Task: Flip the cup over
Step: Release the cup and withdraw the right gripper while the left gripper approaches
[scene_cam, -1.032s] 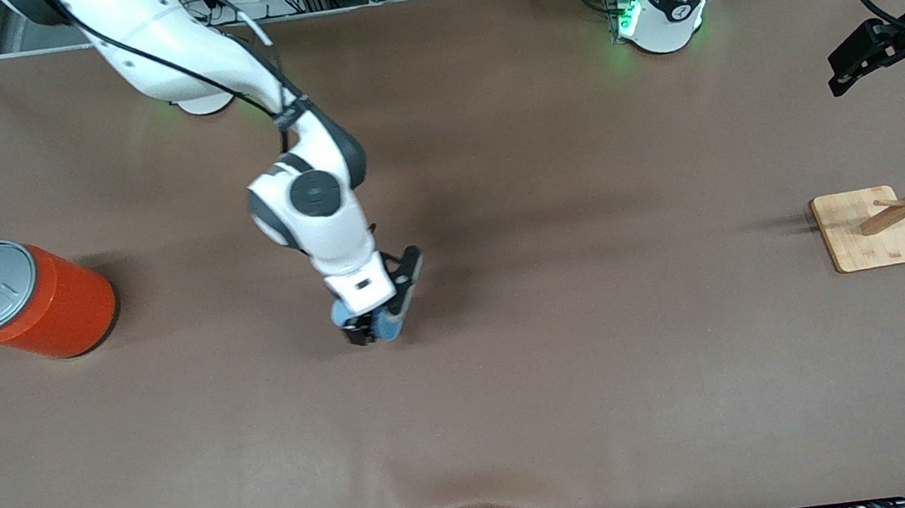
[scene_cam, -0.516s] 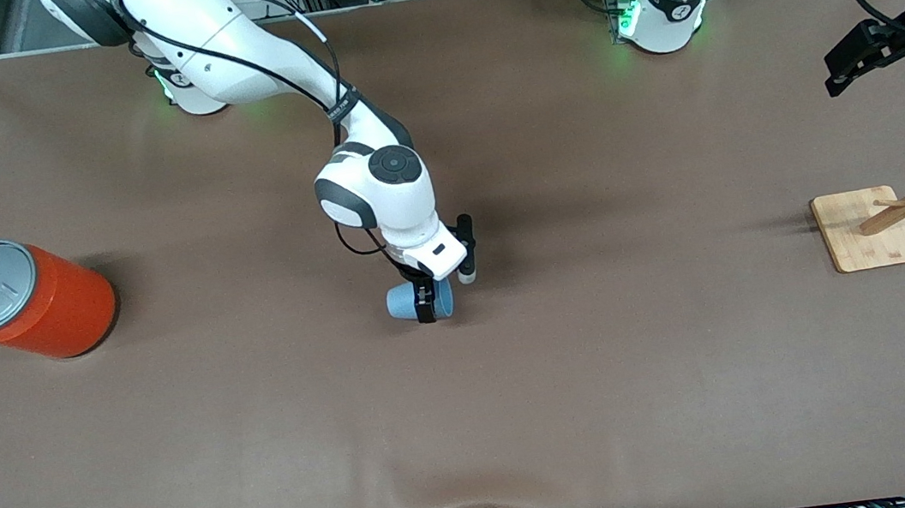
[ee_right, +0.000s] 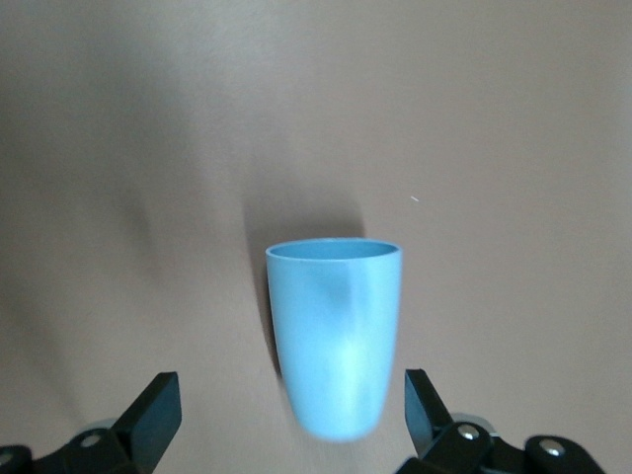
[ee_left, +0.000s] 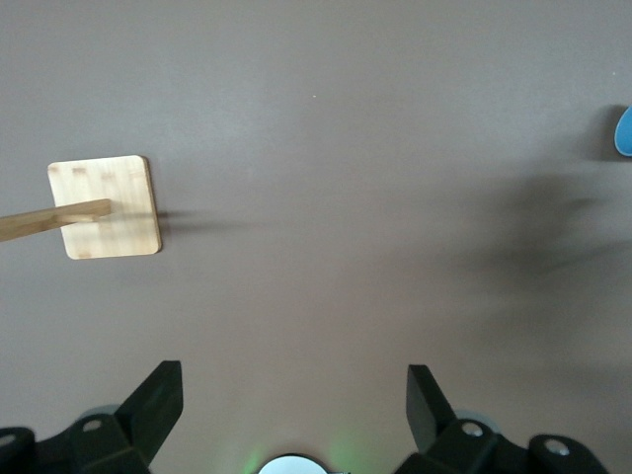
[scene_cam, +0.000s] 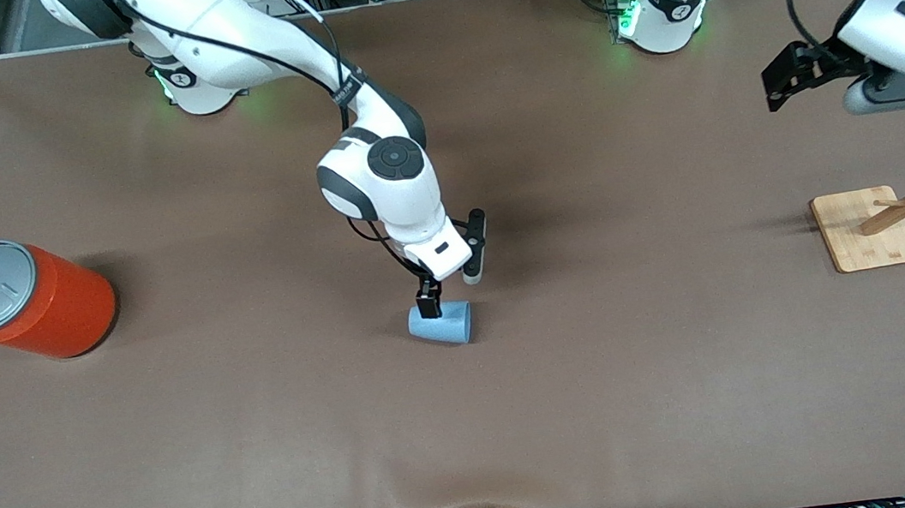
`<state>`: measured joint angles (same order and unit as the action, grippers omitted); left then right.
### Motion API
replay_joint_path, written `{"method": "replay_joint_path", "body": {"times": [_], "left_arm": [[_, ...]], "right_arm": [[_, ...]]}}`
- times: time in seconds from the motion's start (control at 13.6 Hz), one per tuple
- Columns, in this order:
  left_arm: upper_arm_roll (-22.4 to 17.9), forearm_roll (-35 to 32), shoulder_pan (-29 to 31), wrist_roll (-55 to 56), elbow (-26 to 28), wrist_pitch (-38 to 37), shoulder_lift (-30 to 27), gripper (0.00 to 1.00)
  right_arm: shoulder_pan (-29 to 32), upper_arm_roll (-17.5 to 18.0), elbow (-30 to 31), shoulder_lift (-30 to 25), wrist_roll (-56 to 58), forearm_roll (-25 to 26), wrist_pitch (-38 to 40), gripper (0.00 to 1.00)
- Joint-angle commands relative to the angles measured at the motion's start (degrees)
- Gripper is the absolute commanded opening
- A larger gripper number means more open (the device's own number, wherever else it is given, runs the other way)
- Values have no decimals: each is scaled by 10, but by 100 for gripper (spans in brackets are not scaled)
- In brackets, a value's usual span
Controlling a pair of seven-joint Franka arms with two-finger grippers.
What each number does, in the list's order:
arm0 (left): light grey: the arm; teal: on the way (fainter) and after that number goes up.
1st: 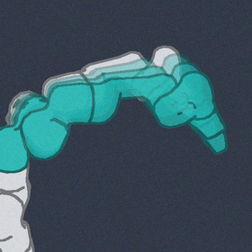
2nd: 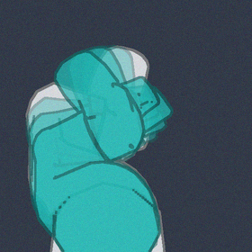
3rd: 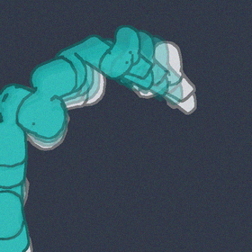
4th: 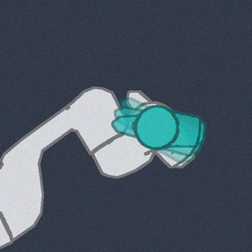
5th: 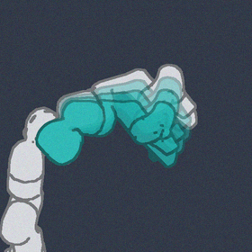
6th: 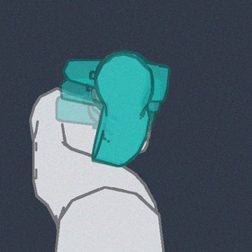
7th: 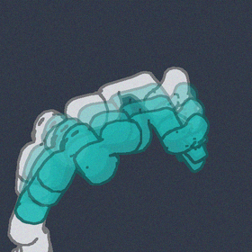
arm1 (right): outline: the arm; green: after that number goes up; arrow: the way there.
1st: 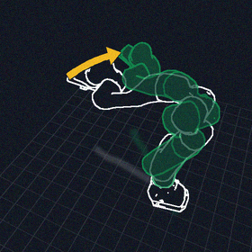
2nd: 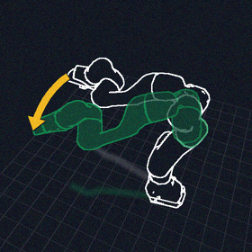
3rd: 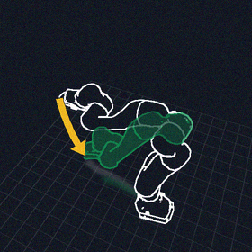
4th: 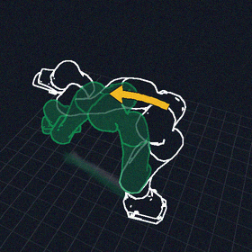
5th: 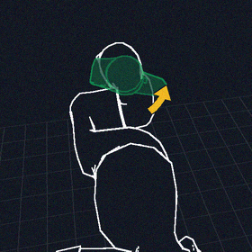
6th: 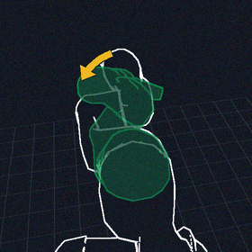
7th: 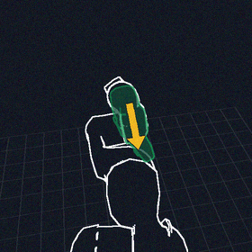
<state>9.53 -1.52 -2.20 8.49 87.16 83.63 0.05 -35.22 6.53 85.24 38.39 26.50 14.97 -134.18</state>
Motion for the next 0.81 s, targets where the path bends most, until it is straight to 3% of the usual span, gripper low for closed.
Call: {"method": "replay_joint_path", "body": {"times": [0.0,0.37,0.74], "left_arm": [[1,8,-5,1,-10,7,13,100],[7,17,-16,1,-9,43,33,100],[8,110,-31,0,0,114,117,100]], "right_arm": [[45,-4,14,-72,-21,-46,51,100],[154,-6,15,-137,-126,-48,180,100],[262,-6,17,-165,-198,-47,255,100]]}}
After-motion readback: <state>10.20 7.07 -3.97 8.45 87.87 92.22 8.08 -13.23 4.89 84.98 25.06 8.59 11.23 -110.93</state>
